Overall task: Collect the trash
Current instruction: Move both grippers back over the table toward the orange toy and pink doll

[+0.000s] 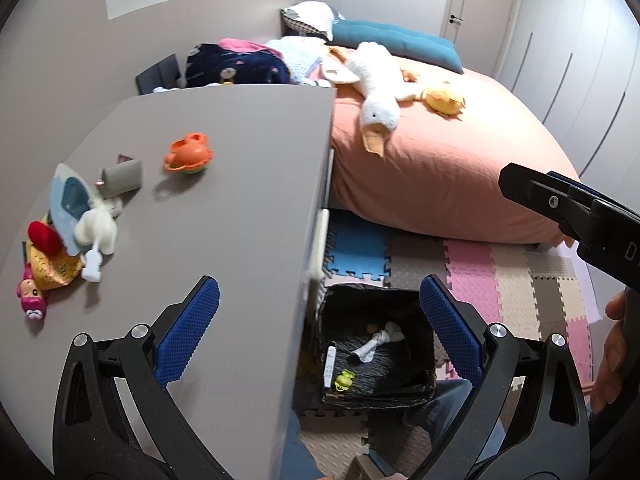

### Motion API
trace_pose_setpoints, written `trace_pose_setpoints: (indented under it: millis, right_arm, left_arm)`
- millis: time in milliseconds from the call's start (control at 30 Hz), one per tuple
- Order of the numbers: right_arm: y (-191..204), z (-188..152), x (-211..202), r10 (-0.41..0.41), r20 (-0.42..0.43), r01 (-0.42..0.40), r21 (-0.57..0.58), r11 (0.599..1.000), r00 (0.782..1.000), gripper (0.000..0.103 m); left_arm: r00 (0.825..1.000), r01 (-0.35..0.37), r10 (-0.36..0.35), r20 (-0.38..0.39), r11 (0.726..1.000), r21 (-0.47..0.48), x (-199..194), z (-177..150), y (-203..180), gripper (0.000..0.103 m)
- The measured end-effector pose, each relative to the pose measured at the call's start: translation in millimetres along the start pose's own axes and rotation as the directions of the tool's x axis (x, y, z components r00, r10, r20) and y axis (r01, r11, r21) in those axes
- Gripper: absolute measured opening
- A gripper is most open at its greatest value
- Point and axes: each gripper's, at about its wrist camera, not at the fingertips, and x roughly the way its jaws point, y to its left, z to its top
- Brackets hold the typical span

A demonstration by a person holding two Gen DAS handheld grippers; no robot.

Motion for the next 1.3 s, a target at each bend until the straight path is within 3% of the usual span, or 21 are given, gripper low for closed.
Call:
trace_pose_setpoints:
  millis: [533,1300]
  right_arm:
    - [76.7,4.9,31.5,0.103,-0.038,-0.106,-0.097,0.99,0.994,0.077]
    - [155.4,18.8,96.5,0.149,-0.125,-0.169,-0.177,0.969,0.981,0.078]
  left_arm:
    - [0.995,-0.101,0.103,0.013,0.989,-0.111,-16.4,-9.1,84.4,0.097]
    - [0.978,-0.202,0.207,-0.016,0.933,-0.296,-31.8,-37.8,196.8,0.097]
